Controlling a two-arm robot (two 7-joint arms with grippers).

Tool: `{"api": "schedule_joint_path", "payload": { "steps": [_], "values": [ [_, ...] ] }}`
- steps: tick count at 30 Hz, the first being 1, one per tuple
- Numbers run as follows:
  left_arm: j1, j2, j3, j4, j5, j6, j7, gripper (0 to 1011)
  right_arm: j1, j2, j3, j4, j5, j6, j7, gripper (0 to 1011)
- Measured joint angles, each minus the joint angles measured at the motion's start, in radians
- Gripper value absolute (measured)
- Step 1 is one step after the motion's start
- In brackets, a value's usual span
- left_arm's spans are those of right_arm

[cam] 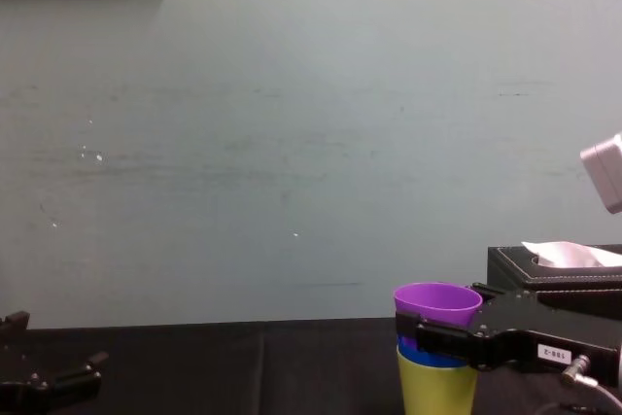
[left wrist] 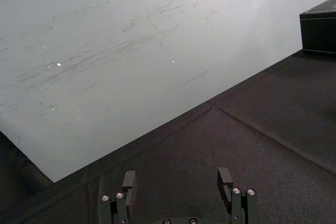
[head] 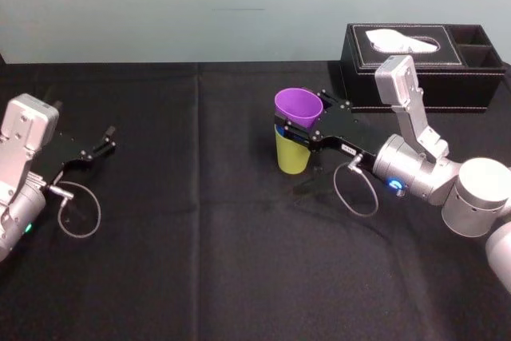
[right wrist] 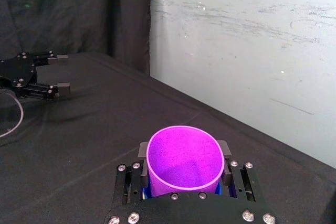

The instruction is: Stack the three plastic cups sequentially using one hand.

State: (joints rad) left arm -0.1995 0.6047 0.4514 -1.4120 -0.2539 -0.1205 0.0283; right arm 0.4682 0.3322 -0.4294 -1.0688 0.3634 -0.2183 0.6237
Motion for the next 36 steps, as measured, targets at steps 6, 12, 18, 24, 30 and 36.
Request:
{"api": "schedule_joint_path", "payload": {
  "steps": [6, 12, 18, 24, 30, 36],
  "values": [
    [0.000, 0.000, 0.000, 0.000, 0.000, 0.000, 0.000, 1012, 0.000, 0.000, 0.000, -0.001, 0.000, 0.000, 0.000, 741],
    [0.000, 0.000, 0.000, 0.000, 0.000, 0.000, 0.000, 1011, -0.001, 0.001, 0.000, -0.002, 0.001, 0.001, 0.001, 885],
    [0.000, 0.000, 0.000, 0.000, 0.000, 0.000, 0.000, 1011, -0.001, 0.001, 0.000, -0.003, 0.002, 0.001, 0.001, 1004],
    [0.000, 0.000, 0.000, 0.000, 0.000, 0.000, 0.000, 1011, -0.030, 0.014, 0.019, -0.045, 0.002, -0.006, -0.021, 1004],
    [0.000, 0.000, 0.000, 0.000, 0.000, 0.000, 0.000, 1011, -0.094, 0.039, 0.070, -0.136, 0.003, -0.019, -0.087, 1004],
    [0.000, 0.000, 0.000, 0.000, 0.000, 0.000, 0.000, 1011, -0.164, 0.046, 0.112, -0.225, -0.035, -0.012, -0.192, 1004]
  ]
}}
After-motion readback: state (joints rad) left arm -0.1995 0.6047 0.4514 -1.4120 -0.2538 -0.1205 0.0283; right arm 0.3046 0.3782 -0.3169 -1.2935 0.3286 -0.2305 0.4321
